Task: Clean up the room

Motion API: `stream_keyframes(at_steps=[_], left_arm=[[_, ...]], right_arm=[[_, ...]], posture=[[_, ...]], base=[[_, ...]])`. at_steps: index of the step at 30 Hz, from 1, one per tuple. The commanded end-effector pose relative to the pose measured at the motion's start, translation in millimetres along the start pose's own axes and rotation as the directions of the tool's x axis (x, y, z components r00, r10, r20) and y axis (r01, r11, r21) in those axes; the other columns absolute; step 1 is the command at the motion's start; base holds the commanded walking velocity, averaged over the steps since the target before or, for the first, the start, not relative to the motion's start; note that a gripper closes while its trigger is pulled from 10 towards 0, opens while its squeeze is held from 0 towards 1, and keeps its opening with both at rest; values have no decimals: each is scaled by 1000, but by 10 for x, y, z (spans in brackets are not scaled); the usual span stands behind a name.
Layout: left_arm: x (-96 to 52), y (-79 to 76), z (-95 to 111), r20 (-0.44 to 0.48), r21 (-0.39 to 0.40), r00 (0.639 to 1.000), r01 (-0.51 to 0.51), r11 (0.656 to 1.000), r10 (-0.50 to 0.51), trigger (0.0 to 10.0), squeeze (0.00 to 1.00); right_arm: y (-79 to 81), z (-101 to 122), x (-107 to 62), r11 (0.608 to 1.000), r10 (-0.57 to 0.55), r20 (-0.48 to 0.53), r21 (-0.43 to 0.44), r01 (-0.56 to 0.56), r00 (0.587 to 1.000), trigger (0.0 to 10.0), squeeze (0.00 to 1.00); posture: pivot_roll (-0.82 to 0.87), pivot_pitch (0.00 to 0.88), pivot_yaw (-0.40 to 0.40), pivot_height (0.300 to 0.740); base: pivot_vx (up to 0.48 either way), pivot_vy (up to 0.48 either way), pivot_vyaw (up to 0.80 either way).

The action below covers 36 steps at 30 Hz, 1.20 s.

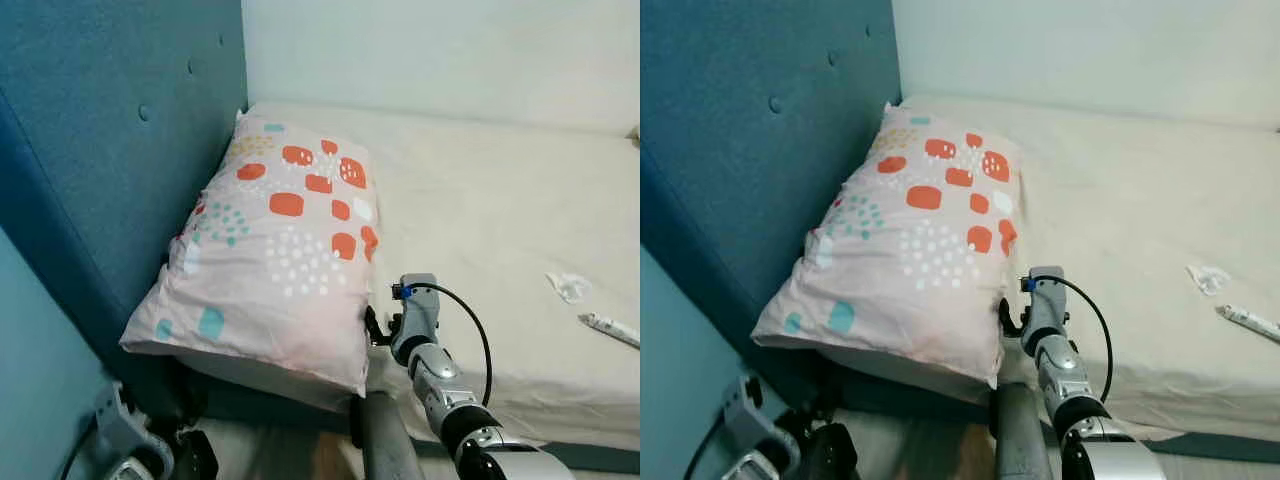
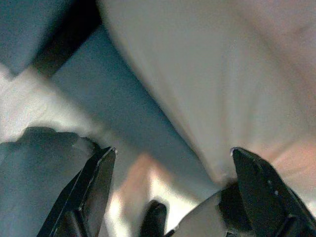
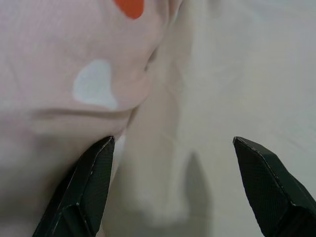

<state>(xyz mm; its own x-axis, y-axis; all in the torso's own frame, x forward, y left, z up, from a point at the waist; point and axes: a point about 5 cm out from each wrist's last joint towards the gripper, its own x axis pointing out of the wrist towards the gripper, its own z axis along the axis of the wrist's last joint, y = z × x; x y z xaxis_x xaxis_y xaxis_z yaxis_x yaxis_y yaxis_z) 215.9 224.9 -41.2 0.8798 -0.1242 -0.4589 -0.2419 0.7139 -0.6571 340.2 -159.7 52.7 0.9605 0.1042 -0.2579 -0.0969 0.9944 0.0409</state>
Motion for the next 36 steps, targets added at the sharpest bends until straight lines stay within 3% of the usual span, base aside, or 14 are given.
stream_keyframes(at_steps=[1, 3, 6, 9, 19, 33, 36], left_arm=[[-45, 82, -170, -60, 17, 995, -75, 997, 76, 10000, 0], [-45, 82, -170, -60, 17, 995, -75, 997, 76, 10000, 0], [-188, 277, -432, -160, 74, 959, -224, 972, 233, 10000, 0], [-267, 344, -544, -201, 101, 941, -257, 961, 273, 10000, 0], [-322, 352, -692, -271, 169, 923, -233, 958, 273, 10000, 0], [-288, 324, -698, -301, 231, 912, -215, 949, 280, 10000, 0], [-280, 309, -708, -314, 229, 910, -204, 952, 270, 10000, 0]], right_arm=[[-32, -105, -41, 1000, -6, -41, -16, 6, 999, 10000, 0], [-32, -105, -41, 1000, -6, -41, -16, 6, 999, 10000, 0], [-93, -273, -108, 998, -43, -116, -46, 38, 992, 10000, 0], [-106, -353, -146, 998, -54, -143, -48, 47, 988, 10000, 0], [-97, -372, -156, 998, -57, -143, -42, 52, 988, 10000, 0], [-157, -525, -233, 996, -92, -211, -14, 91, 973, 10000, 0], [-151, -526, -233, 996, -91, -208, -15, 90, 974, 10000, 0]], posture=[[-87, 81, -16, 550], [-87, 81, -16, 550], [-84, 78, -13, 565], [-85, 81, -10, 575], [-84, 83, 1, 615], [-77, 80, 10, 675], [-81, 80, 17, 690]], base=[[0, 0, 0], [0, 0, 0], [0, 0, 0], [0, 0, 0], [0, 0, 0], [0, 0, 0], [-480, 0, 0]])
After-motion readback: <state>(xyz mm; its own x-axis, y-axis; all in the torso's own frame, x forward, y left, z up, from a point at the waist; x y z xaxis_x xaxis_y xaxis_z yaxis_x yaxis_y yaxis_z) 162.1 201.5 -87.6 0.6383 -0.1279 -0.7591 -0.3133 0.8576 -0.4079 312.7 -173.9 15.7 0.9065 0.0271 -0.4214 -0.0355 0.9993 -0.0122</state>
